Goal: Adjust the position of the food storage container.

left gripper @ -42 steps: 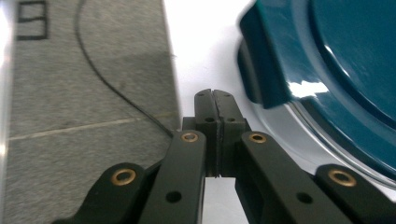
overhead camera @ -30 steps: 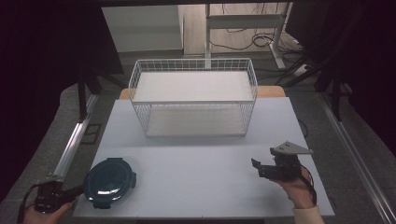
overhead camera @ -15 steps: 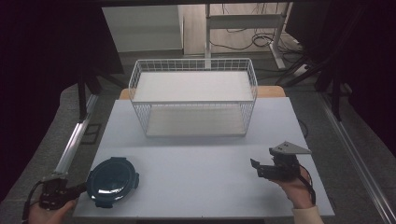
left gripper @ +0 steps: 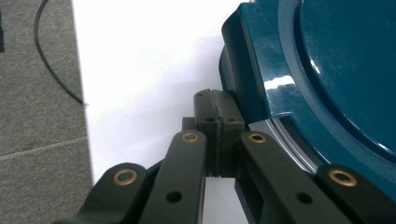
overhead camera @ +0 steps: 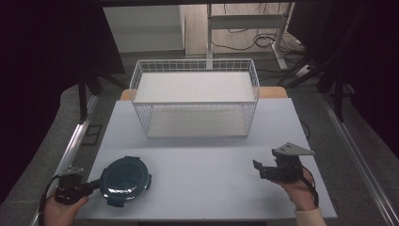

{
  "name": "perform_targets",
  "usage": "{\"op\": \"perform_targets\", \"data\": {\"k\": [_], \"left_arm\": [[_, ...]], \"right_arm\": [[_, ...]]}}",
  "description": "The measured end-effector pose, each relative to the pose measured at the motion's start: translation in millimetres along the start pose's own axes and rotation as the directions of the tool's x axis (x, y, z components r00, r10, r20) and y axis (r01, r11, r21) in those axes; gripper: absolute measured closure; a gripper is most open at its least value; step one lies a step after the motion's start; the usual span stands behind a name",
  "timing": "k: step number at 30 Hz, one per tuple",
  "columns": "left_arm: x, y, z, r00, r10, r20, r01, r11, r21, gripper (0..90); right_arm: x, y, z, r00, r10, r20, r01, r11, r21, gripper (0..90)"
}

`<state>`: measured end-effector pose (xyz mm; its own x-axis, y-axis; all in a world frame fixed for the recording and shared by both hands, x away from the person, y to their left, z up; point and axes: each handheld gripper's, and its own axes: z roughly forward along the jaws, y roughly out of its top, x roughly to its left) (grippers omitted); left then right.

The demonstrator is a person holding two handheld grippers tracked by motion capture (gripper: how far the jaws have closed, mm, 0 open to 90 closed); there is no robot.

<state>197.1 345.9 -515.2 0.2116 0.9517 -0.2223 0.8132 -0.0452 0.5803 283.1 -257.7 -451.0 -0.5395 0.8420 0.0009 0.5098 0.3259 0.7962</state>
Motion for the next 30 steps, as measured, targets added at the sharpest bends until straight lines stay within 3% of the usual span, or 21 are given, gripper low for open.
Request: {"op": "perform_targets", "data": {"k": [15, 30], "left_arm": [[-33.6, 16.2, 19.5, 0.9944, 0.068, 0.080, -0.071, 0.9971, 0.028, 90.0], [-63.9, 28.2, 34.7, 0.9860, 0.121, 0.114, -0.126, 0.9912, 0.039, 90.0]], "right_arm": [[-1.0, -0.7, 1.1, 1.0000, 0.005, 0.002, -0.005, 1.000, 0.005, 17.7], [-1.7, -0.5, 0.6, 1.0000, 0.009, -0.001, -0.009, 1.000, 0.005, 17.7]]}}
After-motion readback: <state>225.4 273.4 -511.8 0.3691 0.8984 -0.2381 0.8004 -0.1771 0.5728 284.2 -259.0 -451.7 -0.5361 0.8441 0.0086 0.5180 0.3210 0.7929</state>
